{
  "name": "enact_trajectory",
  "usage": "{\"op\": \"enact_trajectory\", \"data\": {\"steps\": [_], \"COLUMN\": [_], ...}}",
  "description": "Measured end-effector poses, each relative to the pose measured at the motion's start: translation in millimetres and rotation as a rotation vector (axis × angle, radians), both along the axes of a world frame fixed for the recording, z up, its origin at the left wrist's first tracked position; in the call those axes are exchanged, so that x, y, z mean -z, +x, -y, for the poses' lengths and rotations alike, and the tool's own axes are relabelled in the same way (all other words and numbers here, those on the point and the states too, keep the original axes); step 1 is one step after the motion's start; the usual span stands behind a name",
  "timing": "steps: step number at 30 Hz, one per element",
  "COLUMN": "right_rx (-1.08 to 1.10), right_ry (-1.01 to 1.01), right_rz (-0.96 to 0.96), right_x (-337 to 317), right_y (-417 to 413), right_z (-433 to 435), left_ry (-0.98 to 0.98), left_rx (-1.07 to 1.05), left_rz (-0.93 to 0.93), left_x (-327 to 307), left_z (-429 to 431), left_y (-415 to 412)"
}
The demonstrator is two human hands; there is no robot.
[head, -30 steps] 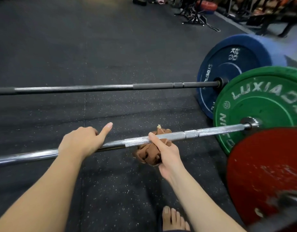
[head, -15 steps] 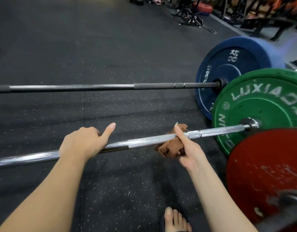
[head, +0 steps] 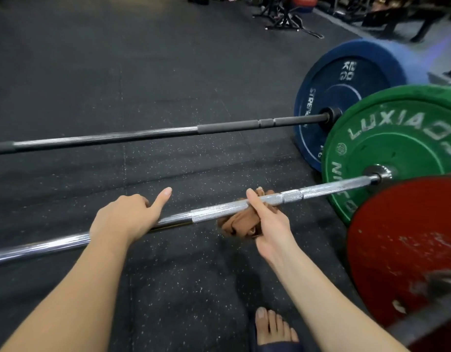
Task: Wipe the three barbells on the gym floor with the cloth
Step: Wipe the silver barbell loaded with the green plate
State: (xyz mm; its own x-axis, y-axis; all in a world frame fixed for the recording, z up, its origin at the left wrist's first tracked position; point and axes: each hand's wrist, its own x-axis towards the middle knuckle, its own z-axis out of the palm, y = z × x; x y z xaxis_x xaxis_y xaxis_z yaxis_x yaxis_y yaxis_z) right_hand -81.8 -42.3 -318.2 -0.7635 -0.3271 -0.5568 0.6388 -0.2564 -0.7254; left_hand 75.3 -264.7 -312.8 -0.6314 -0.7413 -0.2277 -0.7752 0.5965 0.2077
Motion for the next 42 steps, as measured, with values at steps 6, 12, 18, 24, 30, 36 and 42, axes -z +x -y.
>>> {"op": "enact_trajectory", "data": {"steps": [6, 12, 18, 24, 30, 36, 42], "right_rx": [0.061, 0.123, 0.000, -0.039, 0.074, 0.110, 0.109], "right_ry": [0.003, 0.063, -0.127, -0.067, 0.001, 0.038, 0.019], "right_rz": [0.117, 0.064, -0.079, -0.171, -0.095, -0.084, -0.073], "right_x": [-1.8, -3.4, -5.3, -4.4, -8.4, -7.2, -6.8], "right_y": [-48.2, -39.5, 1.0, 0.4, -11.4, -10.4, -10.1], "right_z": [-26.3, -24.8, -7.5, -10.3, -14.9, -12.8, -12.3], "left_ry": [-0.008, -0.031, -0.024, 0.035, -0.038, 0.008, 0.018], "left_rx": [-0.013, -0.018, 0.009, 0.054, 0.110, 0.140, 0.203], "left_rz": [-0.001, 0.016, -0.013, -0.009, 0.003, -0.007, -0.051], "left_x": [-0.4, -1.6, -3.6, -8.4, -9.9, -10.9, -24.1], "left_z": [-1.7, -2.6, -3.0, -3.1, -6.4, -6.4, -28.9], "left_y": [0.0, 0.1, 0.1, -2.3, -2.2, -1.5, -26.8]}}
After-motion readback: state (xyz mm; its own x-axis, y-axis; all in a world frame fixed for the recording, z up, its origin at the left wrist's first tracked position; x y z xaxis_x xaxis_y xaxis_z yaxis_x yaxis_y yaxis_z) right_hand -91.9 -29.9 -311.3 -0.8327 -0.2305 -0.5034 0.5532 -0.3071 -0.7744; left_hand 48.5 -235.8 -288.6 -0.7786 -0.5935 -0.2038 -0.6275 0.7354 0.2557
